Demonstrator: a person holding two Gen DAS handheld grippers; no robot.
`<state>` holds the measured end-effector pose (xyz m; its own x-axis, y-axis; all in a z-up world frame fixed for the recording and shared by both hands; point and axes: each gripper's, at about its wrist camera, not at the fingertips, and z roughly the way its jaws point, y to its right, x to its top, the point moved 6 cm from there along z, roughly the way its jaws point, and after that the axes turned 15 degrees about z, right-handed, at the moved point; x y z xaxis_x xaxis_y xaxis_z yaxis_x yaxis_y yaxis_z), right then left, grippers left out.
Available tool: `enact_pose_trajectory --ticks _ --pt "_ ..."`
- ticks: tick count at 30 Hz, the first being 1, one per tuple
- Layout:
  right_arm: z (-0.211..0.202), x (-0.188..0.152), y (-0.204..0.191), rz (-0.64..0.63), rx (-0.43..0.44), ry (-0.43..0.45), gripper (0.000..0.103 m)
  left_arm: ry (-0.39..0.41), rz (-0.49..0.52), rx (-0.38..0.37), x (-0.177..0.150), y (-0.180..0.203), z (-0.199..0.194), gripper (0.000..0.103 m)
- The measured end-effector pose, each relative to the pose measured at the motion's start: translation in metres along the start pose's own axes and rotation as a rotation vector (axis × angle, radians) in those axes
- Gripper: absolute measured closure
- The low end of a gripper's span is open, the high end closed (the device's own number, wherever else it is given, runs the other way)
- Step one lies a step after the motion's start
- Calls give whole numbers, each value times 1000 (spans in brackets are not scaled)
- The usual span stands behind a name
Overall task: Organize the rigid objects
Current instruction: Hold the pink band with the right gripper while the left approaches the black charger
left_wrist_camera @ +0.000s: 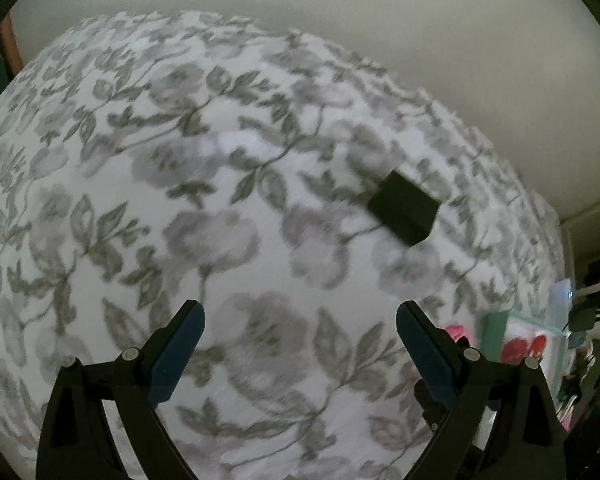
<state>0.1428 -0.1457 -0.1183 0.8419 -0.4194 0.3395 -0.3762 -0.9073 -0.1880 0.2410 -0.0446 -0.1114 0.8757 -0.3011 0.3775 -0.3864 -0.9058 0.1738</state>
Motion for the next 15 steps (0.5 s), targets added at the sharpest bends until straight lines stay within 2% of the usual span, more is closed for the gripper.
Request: enact_pose_trajectory --ticks 7,15 --pt "-8 23 12 62 25 54 48 99 22 -15 12 7 -2 6" --pt "-16 48 31 125 36 114 48 159 45 -28 16 10 -3 6"
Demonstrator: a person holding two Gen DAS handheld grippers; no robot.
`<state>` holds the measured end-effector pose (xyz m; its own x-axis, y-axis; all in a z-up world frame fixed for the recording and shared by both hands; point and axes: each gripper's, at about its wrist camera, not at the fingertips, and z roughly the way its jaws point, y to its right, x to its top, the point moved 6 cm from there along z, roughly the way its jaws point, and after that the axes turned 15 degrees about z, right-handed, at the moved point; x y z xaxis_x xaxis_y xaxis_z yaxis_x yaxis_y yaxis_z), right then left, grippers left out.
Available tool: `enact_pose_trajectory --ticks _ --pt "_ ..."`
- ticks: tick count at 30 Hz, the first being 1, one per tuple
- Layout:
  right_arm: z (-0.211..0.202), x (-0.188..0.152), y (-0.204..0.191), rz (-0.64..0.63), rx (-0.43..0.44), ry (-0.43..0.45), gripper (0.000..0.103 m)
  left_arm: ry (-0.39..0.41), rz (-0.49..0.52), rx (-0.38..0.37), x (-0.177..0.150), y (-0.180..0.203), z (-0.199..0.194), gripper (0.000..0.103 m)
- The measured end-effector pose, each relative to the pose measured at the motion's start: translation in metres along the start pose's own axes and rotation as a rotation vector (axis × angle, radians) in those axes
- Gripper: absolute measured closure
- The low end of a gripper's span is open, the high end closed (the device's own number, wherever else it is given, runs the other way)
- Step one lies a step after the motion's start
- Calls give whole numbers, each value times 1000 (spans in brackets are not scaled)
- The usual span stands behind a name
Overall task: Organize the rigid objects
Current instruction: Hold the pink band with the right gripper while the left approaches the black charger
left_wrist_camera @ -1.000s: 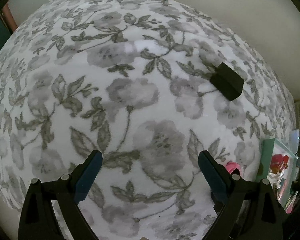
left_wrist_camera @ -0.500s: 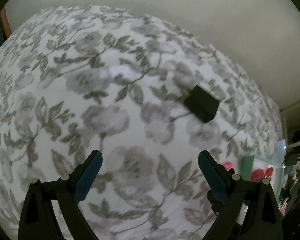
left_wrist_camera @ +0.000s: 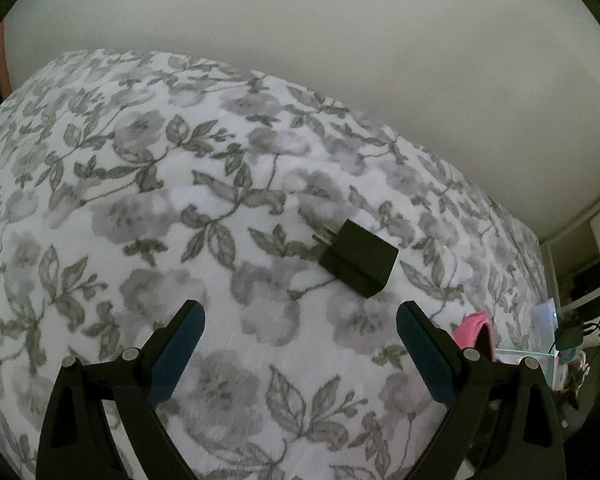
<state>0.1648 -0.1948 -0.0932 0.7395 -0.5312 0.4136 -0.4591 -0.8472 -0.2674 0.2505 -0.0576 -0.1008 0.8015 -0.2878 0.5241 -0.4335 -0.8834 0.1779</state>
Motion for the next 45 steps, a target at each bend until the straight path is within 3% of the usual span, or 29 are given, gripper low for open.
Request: enact_pose_trajectory --ticks 6,18,28,41,45 --pt "-11 19 19 54 -1 46 48 22 18 -8 3 6 6 6" --pt "-9 35 48 132 -4 58 48 57 164 38 12 39 21 7" --pt "2 41 50 127 4 51 48 57 260 99 20 48 48 7" --pt "12 42 48 120 8 43 48 50 296 90 23 51 71 7" --pt "15 42 50 126 5 38 48 47 305 90 21 52 73 22"
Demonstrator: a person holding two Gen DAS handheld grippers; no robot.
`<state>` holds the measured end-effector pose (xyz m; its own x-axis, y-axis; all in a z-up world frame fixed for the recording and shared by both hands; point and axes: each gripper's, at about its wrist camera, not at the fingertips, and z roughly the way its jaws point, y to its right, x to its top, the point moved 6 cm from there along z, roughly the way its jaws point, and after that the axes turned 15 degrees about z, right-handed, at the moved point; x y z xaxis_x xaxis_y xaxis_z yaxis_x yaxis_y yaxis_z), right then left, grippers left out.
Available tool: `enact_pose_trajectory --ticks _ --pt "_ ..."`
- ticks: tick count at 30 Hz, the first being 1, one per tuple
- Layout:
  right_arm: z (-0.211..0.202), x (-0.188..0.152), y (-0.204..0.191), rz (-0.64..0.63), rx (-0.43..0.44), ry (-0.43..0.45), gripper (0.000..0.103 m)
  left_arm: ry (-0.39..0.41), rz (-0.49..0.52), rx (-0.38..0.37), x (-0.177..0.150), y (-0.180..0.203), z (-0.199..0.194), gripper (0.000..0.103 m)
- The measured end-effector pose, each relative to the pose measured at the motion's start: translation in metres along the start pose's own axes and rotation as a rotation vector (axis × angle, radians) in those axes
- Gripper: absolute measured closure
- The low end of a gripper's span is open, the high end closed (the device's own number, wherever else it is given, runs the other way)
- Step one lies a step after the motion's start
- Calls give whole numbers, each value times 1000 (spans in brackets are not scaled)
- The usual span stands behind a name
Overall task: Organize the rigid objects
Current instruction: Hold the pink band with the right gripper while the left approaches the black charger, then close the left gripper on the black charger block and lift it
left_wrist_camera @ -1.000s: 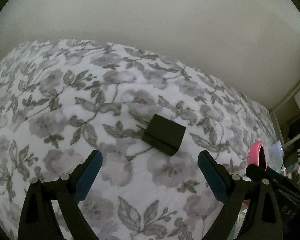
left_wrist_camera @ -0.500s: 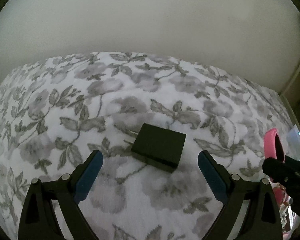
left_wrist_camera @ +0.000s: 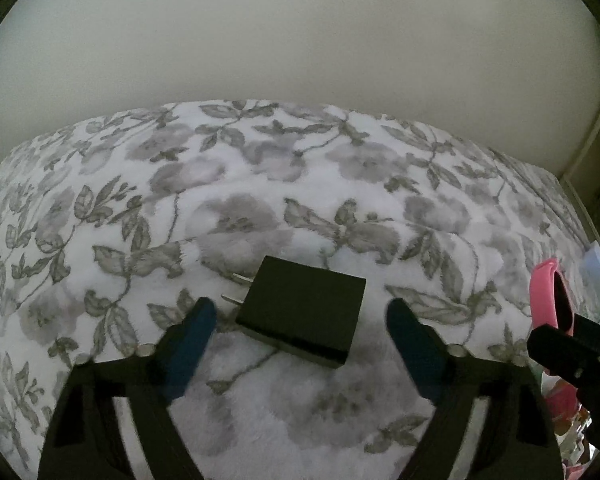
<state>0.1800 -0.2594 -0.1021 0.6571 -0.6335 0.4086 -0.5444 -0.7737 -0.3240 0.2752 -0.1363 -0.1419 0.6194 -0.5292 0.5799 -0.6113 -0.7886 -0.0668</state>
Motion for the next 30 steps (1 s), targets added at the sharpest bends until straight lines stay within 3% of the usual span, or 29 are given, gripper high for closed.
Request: enact_pose_trajectory --ticks 2,4,21,30 --pt "1 0 0 4 1 -3 48 -2 11 4 0 1 1 29" --pt "1 -1 0 4 1 -6 48 0 12 -2 -1 2 2 42" --pt "3 -4 -2 -4 -2 -16 48 16 14 -7 1 3 -14 43" --pt "-6 -10 -5 -19 -13 -18 48 7 -27 -19 -1 1 -41 43"
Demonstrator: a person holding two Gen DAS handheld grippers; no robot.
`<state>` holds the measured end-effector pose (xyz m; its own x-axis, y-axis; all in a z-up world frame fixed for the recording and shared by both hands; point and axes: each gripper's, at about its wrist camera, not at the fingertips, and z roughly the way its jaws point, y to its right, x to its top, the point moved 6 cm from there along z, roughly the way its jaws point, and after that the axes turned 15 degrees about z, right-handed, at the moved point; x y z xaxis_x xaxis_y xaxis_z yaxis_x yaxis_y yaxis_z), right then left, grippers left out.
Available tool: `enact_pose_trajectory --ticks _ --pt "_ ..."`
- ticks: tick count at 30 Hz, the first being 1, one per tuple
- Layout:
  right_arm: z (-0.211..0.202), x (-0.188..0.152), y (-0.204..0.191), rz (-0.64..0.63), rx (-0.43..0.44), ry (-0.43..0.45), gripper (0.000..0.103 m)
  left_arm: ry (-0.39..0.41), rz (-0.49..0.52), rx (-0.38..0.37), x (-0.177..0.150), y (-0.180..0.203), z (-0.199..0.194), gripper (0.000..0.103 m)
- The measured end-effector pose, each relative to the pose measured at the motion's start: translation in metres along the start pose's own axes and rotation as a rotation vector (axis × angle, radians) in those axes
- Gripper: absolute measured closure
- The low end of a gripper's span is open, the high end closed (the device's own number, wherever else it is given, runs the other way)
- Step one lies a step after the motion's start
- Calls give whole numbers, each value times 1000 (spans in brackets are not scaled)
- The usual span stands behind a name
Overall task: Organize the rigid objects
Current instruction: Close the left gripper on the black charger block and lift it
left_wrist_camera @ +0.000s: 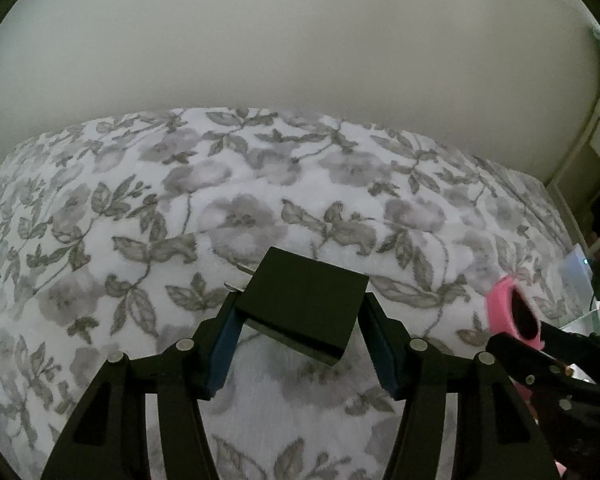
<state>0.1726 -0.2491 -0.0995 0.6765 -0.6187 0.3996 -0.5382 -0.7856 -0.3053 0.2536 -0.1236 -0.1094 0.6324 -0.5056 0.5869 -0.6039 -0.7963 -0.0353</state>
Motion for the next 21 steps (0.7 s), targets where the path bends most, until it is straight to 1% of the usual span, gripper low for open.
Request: enact_pose_trajectory --ticks 5,12,16,21 --pt "-17 -4 -4 3 10 7 49 20 -20 -4 2 -1 -29 43" --pt "-53 -12 -12 4 24 28 49 61 -65 -19 7 -2 -76 43" --pt "-74 -20 -18 -8 31 44 49 82 -60 -23 5 4 -100 43" --pt "-97 -33 -17 -25 23 59 49 86 -27 3 -8 12 -121 43"
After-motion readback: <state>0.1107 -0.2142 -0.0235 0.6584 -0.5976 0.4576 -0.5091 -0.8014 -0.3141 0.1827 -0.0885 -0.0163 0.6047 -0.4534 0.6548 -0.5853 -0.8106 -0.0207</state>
